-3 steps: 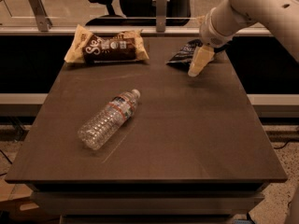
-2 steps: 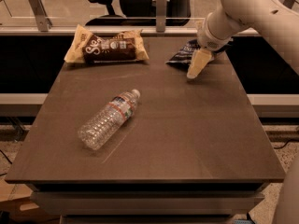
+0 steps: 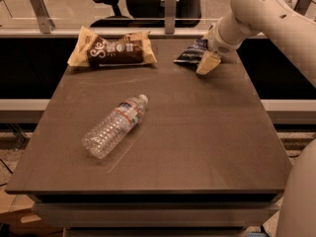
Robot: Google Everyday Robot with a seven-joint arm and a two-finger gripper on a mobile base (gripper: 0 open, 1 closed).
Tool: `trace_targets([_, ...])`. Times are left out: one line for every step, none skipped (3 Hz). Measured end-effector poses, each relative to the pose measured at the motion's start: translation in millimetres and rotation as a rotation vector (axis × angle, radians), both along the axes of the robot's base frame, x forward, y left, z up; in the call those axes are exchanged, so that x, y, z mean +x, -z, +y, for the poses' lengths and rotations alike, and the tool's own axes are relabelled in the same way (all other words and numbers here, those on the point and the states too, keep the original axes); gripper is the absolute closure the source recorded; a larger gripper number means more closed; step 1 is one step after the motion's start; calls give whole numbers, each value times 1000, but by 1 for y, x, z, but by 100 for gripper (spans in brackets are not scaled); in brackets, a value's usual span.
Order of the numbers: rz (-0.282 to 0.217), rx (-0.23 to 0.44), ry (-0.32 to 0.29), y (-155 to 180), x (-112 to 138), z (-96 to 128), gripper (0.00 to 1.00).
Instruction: Move blue chip bag near water bottle
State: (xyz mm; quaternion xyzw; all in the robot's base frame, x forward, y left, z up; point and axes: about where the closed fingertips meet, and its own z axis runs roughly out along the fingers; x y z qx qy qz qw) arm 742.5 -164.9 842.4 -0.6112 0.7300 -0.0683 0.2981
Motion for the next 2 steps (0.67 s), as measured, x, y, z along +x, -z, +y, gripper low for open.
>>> trace_targets([5, 0, 6, 4, 2, -1, 63])
trace_targets([7, 0, 9, 5, 3, -1, 67])
